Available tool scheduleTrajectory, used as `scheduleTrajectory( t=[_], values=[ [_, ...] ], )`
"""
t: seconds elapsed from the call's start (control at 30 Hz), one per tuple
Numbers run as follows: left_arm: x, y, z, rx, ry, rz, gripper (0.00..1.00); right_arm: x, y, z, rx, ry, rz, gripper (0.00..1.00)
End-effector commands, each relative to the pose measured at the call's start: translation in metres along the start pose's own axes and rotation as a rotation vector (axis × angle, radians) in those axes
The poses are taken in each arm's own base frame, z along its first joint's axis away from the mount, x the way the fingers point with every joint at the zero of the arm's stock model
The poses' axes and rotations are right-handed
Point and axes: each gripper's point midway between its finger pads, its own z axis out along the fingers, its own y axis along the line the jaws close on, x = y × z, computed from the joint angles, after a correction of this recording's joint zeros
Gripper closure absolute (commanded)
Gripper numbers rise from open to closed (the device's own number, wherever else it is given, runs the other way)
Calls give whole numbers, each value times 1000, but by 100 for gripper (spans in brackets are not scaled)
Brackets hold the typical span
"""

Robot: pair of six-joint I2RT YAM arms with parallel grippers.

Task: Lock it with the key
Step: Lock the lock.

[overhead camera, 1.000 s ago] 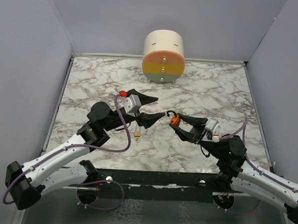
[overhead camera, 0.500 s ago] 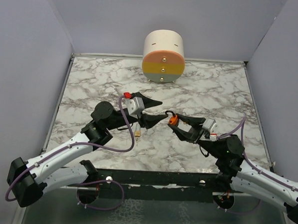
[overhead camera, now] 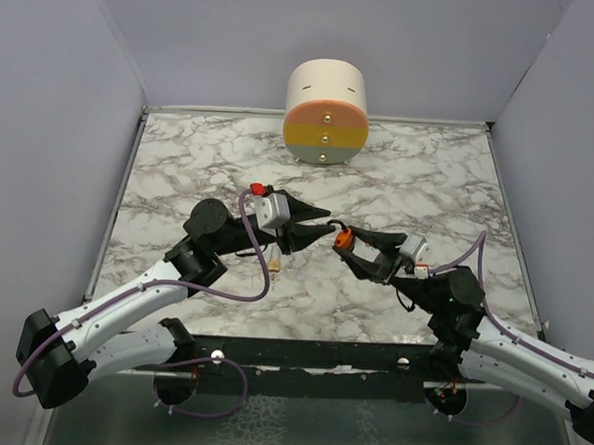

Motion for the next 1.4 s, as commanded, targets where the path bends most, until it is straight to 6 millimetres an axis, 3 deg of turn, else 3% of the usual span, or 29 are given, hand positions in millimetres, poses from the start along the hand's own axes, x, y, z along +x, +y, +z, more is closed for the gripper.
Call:
scheduleTrajectory(
  t=[0.0, 0.37, 0.43, 0.53, 0.93, 1.2, 1.37],
  values=[
    [-16, -6, 6, 54, -40, 6, 66, -33, -6, 5, 18, -108, 0, 98],
    [-13, -5, 8, 55, -34, -3, 75, -34, -8, 5, 27, -110, -2, 98],
    [-12, -7, 9, 63, -32, -6, 81, -33, -7, 5, 26, -109, -2, 98],
    [-13, -5, 10, 56, -36, -23, 100, -31, -7, 6, 24, -102, -9, 98],
    [-22, 0, 21, 6, -59, -275, 100, -14, -15, 12, 54, -47, -104, 98],
    [-11, -3, 26, -7, -35, -417, 100, -22, -26, 12, 104, -76, -160, 98],
    [-15, -12, 28, 6, -46, -439, 100, -22, -33, 14, 139, -80, -180, 98]
  ],
)
